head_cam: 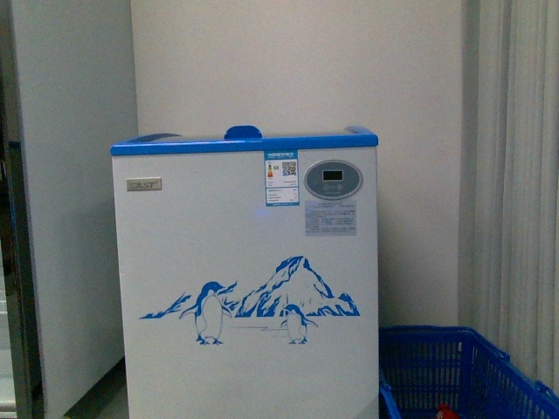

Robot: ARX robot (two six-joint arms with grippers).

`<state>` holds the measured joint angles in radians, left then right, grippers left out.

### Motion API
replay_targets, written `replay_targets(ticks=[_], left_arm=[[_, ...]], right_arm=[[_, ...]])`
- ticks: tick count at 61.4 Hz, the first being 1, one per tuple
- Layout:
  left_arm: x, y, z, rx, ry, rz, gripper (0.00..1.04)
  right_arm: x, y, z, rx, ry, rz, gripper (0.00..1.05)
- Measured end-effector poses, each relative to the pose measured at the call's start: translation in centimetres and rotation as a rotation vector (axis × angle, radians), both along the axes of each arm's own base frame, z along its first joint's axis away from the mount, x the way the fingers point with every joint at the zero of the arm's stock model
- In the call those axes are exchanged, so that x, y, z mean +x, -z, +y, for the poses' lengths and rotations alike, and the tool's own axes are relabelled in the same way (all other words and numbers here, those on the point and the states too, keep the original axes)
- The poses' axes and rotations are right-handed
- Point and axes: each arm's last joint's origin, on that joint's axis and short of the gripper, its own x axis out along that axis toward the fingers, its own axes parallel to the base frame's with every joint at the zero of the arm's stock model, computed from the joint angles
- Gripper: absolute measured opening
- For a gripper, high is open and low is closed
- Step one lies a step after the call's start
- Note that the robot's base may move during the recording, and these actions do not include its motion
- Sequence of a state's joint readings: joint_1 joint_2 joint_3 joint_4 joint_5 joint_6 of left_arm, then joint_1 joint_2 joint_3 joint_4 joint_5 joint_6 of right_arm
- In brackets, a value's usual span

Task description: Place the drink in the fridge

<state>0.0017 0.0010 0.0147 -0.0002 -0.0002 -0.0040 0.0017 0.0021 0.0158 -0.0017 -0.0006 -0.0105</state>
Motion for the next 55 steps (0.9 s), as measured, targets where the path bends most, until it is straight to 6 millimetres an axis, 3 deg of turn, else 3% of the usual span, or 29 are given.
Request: replay_targets(ticks=[55], left_arm=[[0.0, 0.0, 0.0, 0.0, 0.001, 0.0, 0.97]], right_arm=[[0.0, 0.0, 0.0, 0.0, 0.0, 0.0, 0.97]])
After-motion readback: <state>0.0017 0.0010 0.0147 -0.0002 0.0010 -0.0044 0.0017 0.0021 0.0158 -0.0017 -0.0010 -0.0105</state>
